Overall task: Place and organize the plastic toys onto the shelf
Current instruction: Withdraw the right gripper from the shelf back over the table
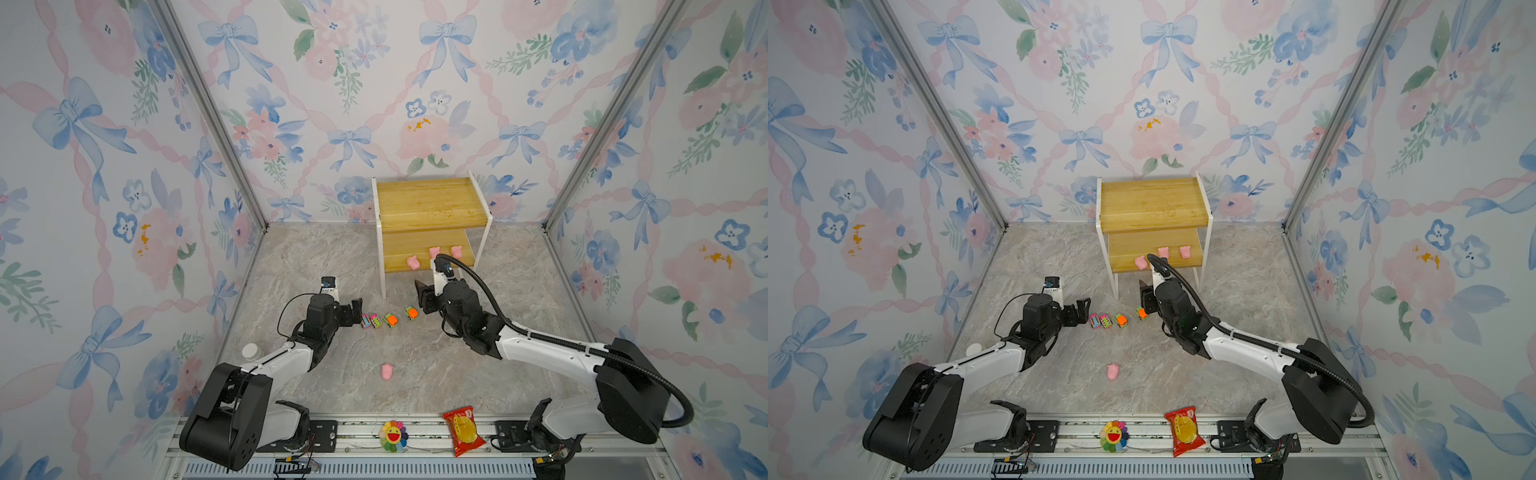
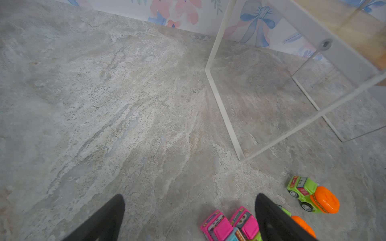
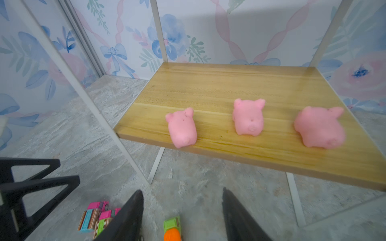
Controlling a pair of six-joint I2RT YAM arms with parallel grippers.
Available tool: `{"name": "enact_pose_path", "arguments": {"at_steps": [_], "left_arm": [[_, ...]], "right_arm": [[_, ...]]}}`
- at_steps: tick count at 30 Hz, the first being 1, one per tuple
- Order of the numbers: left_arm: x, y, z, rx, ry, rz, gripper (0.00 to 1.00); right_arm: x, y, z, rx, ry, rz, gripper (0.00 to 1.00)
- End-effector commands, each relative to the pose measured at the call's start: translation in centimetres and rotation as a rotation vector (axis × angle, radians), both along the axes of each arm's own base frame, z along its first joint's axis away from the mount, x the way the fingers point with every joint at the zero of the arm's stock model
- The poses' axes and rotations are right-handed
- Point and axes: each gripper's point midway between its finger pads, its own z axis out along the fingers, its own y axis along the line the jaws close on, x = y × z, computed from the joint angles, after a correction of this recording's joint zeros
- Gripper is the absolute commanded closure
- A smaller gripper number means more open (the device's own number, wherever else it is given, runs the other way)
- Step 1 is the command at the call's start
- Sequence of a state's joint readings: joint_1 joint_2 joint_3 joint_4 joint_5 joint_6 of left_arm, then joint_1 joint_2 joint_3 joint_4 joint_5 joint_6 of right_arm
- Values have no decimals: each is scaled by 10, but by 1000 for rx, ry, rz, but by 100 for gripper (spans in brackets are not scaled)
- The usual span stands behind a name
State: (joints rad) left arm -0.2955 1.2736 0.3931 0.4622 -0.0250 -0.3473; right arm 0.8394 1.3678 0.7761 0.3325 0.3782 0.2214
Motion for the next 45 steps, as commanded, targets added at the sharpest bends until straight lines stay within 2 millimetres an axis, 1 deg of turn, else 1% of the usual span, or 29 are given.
{"name": "enact_pose_path", "arguments": {"at_steps": [1, 4, 7, 8, 10, 12, 13, 15, 17, 21, 24, 27, 33, 35, 38, 45], "left_arm": [[1, -5, 7, 6, -21, -28, 2], [0, -5, 7, 4, -20, -29, 2], [0, -5, 7, 5, -21, -29, 2], [0, -5, 8, 6, -22, -28, 2], [0, -4, 8, 6, -24, -26, 2], [-2, -4, 9, 1, -27, -26, 2], [-2, -4, 9, -1, -29, -25, 2], [-3, -4, 11, -2, -34, -23, 2], [-3, -3, 12, -5, -36, -20, 2], [-3, -3, 13, -10, -39, -15, 2], [-3, -2, 12, -12, -37, -10, 2], [-3, -2, 10, -13, -30, -9, 2], [-3, -2, 9, -14, -25, -4, 2], [-4, -1, 9, -13, -26, -1, 2], [-3, -1, 9, -10, -28, 1, 2], [-3, -1, 7, -7, -21, 1, 2]], "right_arm": [[-39, -12, -18, -82, 58, 119, 39], [-65, -33, -27, -129, 102, 154, 39], [-82, -53, -40, -183, 149, 155, 40], [-85, -59, -44, -187, 154, 142, 40], [-90, -65, -46, -167, 145, 133, 43], [-91, -68, -42, -133, 113, 123, 50], [-89, -68, -39, -120, 96, 120, 52], [-85, -68, -33, -100, 68, 110, 59], [-78, -63, -27, -96, 49, 120, 64], [-60, -44, -17, -91, 49, 188, 75], [-47, -29, -9, -79, 31, 237, 79], [-33, -19, 0, -68, -4, 266, 84], [-11, -7, 16, -42, -77, 293, 97], [-4, -5, 19, -31, -94, 295, 100], [5, -1, 24, 0, -131, 297, 100], [24, 14, 21, 54, -214, 302, 100]]}}
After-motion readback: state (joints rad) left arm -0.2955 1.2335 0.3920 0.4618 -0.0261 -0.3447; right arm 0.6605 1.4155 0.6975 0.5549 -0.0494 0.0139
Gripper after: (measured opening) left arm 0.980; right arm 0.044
